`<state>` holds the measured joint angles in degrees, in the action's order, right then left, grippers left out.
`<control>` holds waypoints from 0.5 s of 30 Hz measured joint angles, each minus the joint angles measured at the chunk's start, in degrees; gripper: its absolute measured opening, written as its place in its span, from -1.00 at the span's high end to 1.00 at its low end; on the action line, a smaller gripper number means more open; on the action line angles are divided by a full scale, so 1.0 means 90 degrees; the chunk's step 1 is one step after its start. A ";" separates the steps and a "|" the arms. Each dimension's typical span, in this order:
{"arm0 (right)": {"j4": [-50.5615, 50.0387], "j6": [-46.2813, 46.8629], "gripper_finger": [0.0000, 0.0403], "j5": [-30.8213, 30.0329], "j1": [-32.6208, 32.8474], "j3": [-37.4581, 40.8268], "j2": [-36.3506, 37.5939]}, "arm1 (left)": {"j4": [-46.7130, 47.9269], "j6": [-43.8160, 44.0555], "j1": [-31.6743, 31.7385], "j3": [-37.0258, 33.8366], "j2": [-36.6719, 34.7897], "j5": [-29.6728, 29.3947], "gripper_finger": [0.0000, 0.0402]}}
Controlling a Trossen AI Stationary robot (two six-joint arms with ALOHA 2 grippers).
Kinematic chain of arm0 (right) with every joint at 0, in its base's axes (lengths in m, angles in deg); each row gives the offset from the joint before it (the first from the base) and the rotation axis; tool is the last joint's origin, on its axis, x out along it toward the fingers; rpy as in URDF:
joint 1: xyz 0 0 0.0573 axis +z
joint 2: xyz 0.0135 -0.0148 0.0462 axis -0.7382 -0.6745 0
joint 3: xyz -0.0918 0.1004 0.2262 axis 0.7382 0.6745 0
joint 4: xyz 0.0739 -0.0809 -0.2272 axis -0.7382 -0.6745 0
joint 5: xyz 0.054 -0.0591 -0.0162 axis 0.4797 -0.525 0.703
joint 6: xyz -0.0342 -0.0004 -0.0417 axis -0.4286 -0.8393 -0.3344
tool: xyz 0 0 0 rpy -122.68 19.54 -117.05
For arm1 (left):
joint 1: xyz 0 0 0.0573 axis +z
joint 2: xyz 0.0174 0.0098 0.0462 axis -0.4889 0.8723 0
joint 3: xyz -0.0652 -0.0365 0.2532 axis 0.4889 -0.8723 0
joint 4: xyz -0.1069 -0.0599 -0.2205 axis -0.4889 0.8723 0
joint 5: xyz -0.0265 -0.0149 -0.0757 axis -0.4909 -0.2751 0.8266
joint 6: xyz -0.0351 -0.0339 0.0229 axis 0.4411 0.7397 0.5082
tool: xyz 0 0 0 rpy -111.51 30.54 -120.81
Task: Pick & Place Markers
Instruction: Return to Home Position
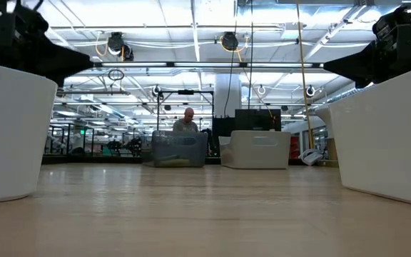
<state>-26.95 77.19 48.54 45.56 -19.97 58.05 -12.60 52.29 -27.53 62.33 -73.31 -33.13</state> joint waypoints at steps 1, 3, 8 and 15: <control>0.0000 0.0000 1.00 0.0000 0.0001 0.0001 0.0000 | -0.0277 -0.0001 0.0000 -0.0198 0.0002 0.0001 0.38; 0.0000 0.0000 1.00 0.0001 0.0000 0.0000 -0.0002 | -0.0395 -0.0001 0.0000 -0.0236 0.0060 0.0010 0.38; -0.0002 0.0000 1.00 0.0000 0.0000 0.0002 0.0000 | -0.0419 0.0005 0.0002 -0.0234 0.0146 -0.0036 0.38; 0.0000 0.0000 1.00 -0.0001 0.0002 0.0000 -0.0002 | -0.0225 -0.0010 0.0002 -0.0221 0.0233 -0.0030 0.38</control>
<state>-26.95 77.19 48.54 45.58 -19.97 58.03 -14.62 52.20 -27.51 60.34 -71.22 -33.40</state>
